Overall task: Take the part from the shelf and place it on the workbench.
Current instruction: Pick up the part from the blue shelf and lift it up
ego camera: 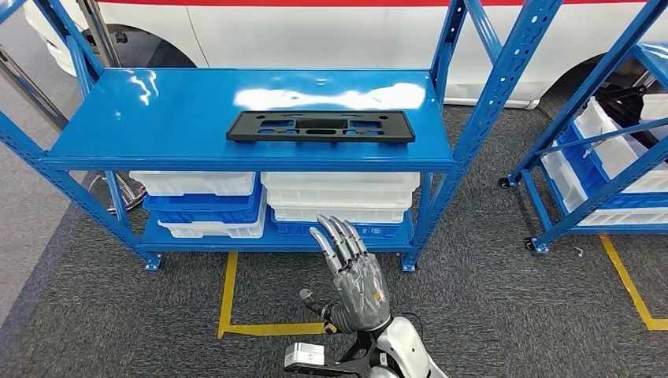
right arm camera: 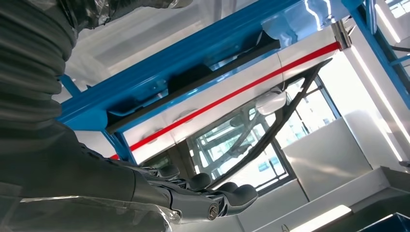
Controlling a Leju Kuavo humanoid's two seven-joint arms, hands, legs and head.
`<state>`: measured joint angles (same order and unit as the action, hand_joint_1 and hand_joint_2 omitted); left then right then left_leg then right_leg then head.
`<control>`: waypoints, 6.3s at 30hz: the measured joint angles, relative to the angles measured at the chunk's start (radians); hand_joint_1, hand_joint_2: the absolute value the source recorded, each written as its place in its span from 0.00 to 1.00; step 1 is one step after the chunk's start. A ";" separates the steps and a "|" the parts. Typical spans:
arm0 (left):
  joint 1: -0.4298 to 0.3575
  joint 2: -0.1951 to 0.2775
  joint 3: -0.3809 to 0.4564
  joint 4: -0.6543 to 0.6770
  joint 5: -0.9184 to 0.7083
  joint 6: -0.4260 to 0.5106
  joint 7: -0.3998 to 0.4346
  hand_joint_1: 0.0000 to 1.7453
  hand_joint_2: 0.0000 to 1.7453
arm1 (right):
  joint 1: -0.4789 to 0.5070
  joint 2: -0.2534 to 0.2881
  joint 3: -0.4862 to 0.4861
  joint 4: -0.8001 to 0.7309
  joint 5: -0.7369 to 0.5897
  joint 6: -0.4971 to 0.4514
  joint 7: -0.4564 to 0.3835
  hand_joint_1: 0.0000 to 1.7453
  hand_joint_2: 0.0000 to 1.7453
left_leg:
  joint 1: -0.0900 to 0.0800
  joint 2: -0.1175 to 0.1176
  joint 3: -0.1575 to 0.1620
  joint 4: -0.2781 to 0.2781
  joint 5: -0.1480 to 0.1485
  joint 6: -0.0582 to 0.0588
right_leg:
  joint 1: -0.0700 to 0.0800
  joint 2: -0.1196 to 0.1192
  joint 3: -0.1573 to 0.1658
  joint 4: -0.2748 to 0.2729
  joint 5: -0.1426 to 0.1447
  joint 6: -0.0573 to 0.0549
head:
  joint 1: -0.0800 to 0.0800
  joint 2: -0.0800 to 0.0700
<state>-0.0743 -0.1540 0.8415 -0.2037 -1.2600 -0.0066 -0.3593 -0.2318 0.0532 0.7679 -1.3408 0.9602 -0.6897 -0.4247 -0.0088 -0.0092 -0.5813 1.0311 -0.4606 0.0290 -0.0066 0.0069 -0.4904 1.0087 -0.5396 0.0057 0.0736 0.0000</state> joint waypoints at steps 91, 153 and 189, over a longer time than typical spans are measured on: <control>-0.003 0.009 0.009 0.010 -0.015 -0.063 -0.003 0.00 0.00 | -0.023 -0.010 0.031 0.029 0.079 -0.010 0.061 0.00 1.00 | 0.026 0.007 -0.050 0.019 0.019 -0.039 | 0.004 0.007 -0.035 0.027 0.016 -0.020 | -0.003 0.000; -0.011 0.006 0.027 0.010 -0.043 0.033 0.018 0.00 0.00 | 0.008 -0.131 -0.053 -0.180 0.249 -0.011 0.147 0.00 1.00 | 0.020 0.003 -0.030 0.009 0.018 -0.013 | 0.005 0.004 -0.016 0.011 0.006 -0.005 | -0.004 0.000; -0.011 0.001 0.033 0.010 -0.042 0.024 -0.014 0.00 0.00 | -0.032 -0.277 0.082 -0.221 0.120 0.201 0.175 0.00 1.00 | 0.020 0.003 -0.030 0.009 0.018 -0.013 | 0.005 0.004 -0.016 0.011 0.006 -0.005 | -0.004 0.000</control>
<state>-0.0852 -0.1534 0.8741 -0.1942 -1.3022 0.0172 -0.3729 -0.2640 -0.2240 0.8495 -1.5620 1.0804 -0.4886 -0.2493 0.0110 -0.0067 -0.6109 1.0402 -0.4426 0.0162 -0.0019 0.0109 -0.5068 1.0199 -0.5338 0.0007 0.0694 0.0000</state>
